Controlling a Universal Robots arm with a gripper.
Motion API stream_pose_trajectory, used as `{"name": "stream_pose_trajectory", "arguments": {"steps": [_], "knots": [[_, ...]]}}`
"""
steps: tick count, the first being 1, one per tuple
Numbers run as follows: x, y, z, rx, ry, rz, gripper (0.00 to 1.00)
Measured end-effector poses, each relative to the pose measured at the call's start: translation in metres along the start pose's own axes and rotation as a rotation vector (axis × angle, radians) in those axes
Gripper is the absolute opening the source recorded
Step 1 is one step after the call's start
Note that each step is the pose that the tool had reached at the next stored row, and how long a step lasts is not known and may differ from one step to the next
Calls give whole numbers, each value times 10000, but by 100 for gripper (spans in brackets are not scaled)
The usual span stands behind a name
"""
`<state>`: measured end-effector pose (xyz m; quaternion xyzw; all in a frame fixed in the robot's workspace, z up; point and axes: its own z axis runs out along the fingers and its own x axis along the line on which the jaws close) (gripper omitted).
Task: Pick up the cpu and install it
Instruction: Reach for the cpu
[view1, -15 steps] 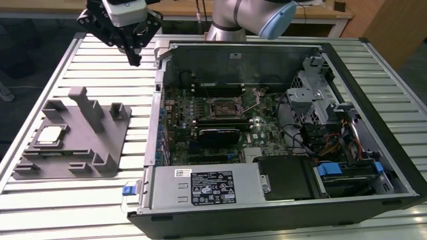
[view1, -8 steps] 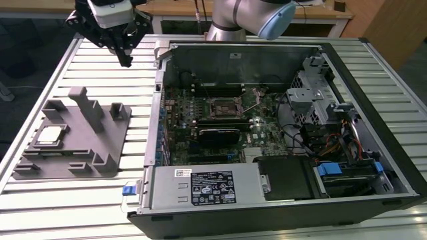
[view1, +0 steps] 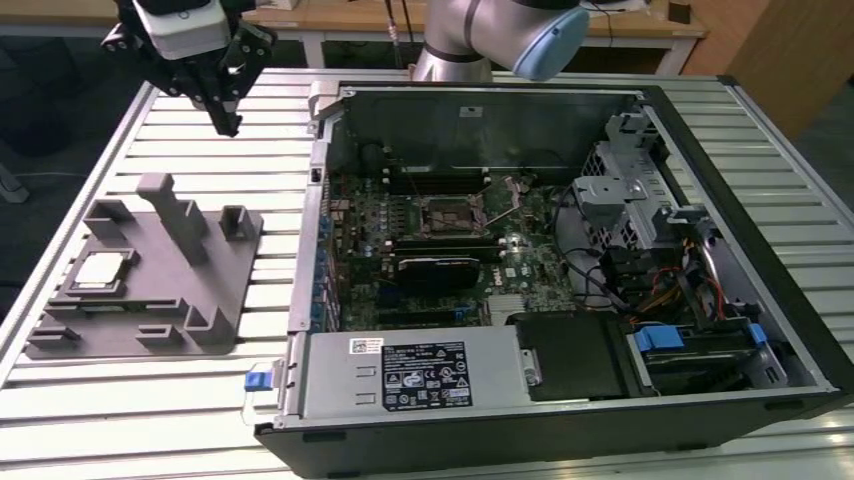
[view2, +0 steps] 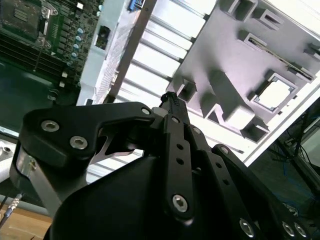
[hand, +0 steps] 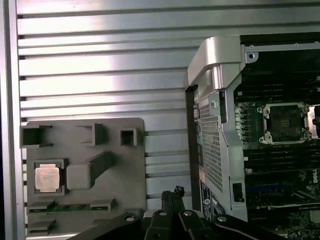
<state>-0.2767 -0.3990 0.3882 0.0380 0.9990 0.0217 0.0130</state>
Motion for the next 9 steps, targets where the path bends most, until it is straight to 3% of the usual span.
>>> {"name": "stream_pose_trajectory", "arguments": {"steps": [9], "knots": [[212, -17, 12, 0, 0, 2, 11]]}}
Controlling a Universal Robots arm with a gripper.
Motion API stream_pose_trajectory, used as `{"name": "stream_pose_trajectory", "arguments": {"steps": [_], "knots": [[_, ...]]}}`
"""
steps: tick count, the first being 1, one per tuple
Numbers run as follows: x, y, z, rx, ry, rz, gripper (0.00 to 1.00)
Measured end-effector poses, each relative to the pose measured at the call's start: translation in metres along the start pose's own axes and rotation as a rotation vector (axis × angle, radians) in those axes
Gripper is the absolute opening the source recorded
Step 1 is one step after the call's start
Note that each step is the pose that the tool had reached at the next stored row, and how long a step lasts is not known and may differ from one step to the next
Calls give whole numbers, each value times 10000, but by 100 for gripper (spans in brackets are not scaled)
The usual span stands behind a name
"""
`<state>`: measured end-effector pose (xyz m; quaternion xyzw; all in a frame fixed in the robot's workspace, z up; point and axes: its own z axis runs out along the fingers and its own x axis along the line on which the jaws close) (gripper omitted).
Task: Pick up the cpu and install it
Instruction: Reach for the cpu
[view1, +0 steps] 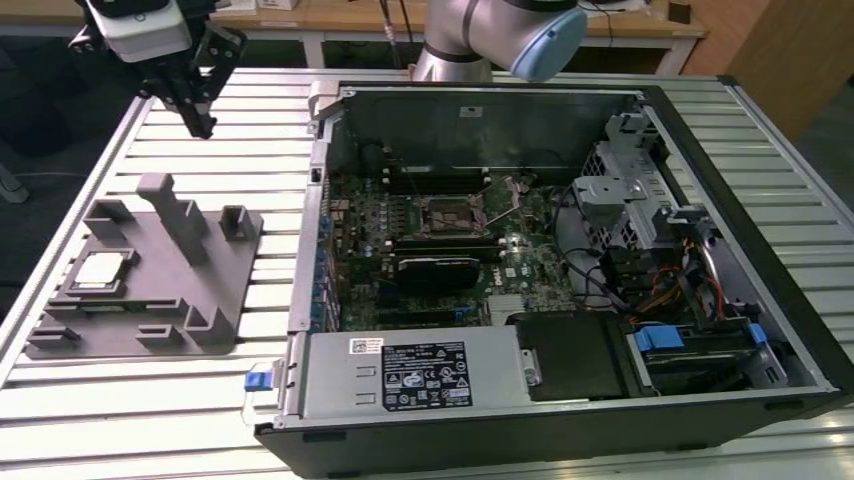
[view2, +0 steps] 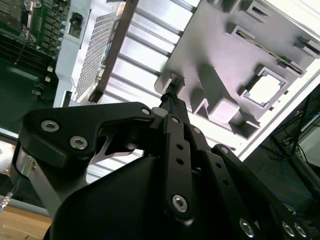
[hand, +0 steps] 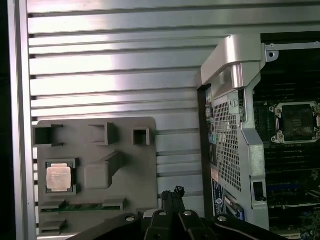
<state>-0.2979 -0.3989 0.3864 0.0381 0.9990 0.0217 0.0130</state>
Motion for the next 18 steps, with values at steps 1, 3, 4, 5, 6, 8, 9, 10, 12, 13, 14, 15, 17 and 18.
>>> {"name": "stream_pose_trajectory", "arguments": {"steps": [1, 3, 4, 5, 6, 8, 9, 10, 12, 13, 14, 15, 17, 18], "knots": [[25, -2, 1, 0, 0, 0, 11], [67, -6, 3, -1, -2, -2, 11], [85, -7, 3, -1, -1, -1, 11], [103, -9, 4, -1, -1, -1, 11], [122, -10, 5, -1, -1, 0, 11], [158, -13, 6, -1, -2, 0, 11], [174, -14, 7, -1, -2, 0, 11], [190, -15, 7, 0, -1, 0, 11], [226, -18, 8, 0, -1, 0, 11], [247, -20, 8, 0, 0, -1, 11], [263, -21, 9, -1, -1, 0, 11], [281, -22, 10, -1, -1, -1, 11], [319, -25, 10, -1, -1, -1, 11], [337, -27, 10, -1, -1, -1, 11]]}}
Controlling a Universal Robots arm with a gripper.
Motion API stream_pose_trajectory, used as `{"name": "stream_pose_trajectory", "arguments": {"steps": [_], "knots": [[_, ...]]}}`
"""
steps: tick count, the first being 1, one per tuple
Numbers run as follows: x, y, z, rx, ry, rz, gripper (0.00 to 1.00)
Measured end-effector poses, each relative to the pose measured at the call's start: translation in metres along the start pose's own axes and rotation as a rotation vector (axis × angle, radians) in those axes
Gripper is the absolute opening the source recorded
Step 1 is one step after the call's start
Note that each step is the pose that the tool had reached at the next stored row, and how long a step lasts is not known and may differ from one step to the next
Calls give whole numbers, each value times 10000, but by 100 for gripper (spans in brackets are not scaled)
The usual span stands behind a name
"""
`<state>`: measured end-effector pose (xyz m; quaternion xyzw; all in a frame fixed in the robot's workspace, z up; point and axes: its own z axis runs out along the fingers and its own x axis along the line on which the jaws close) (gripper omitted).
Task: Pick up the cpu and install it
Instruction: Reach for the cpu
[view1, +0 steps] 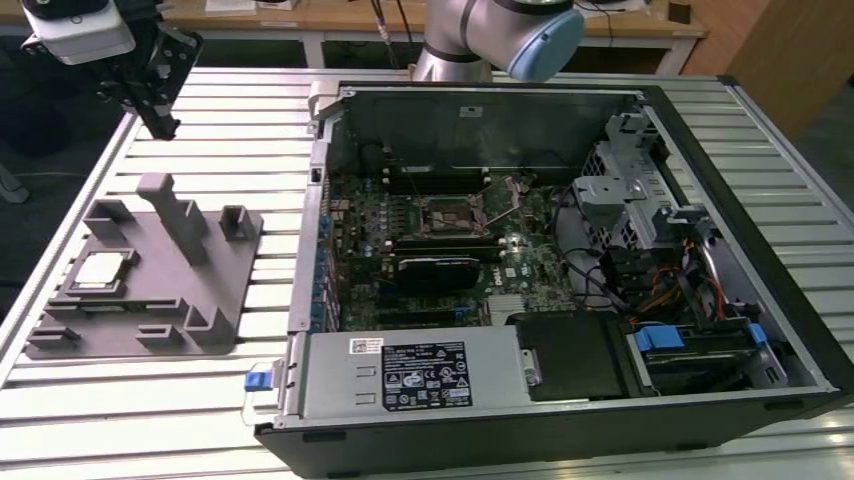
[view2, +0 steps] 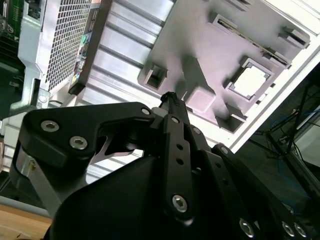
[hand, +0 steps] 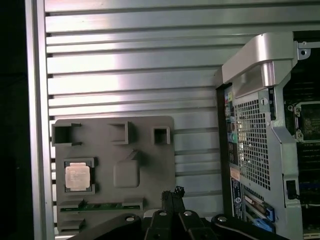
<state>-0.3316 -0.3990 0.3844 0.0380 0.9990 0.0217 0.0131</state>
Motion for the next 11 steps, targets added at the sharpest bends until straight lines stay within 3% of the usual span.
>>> {"name": "stream_pose_trajectory", "arguments": {"steps": [11], "knots": [[222, -18, 19, 0, -1, 1, 11]]}}
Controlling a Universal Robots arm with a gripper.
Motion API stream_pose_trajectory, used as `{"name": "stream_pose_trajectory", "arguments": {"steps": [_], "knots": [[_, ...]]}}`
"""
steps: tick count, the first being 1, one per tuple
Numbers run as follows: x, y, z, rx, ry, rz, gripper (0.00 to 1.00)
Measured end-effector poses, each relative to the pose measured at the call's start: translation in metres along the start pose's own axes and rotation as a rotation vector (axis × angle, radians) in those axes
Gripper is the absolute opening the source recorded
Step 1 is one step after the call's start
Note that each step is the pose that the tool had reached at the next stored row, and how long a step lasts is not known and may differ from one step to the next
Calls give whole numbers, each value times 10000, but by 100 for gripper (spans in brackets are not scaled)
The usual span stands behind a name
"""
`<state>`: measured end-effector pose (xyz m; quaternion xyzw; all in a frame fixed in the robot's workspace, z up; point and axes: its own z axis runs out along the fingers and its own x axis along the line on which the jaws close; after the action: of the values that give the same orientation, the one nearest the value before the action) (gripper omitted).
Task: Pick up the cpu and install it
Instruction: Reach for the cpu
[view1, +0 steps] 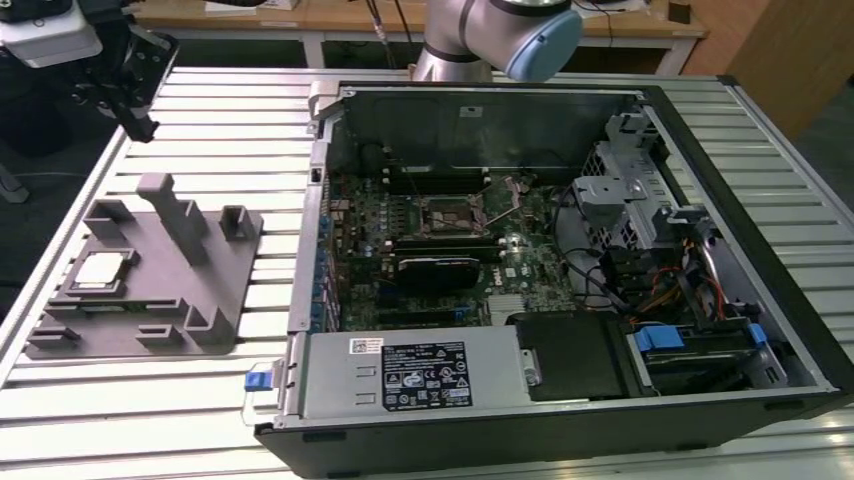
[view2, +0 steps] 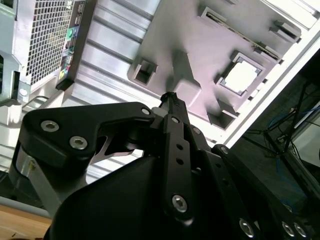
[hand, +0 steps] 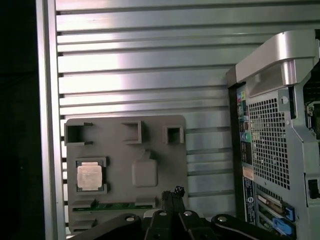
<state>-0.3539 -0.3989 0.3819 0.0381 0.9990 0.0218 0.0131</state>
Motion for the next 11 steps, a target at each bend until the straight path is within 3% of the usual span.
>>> {"name": "stream_pose_trajectory", "arguments": {"steps": [11], "knots": [[227, -20, 22, 1, 2, 0, 11]]}}
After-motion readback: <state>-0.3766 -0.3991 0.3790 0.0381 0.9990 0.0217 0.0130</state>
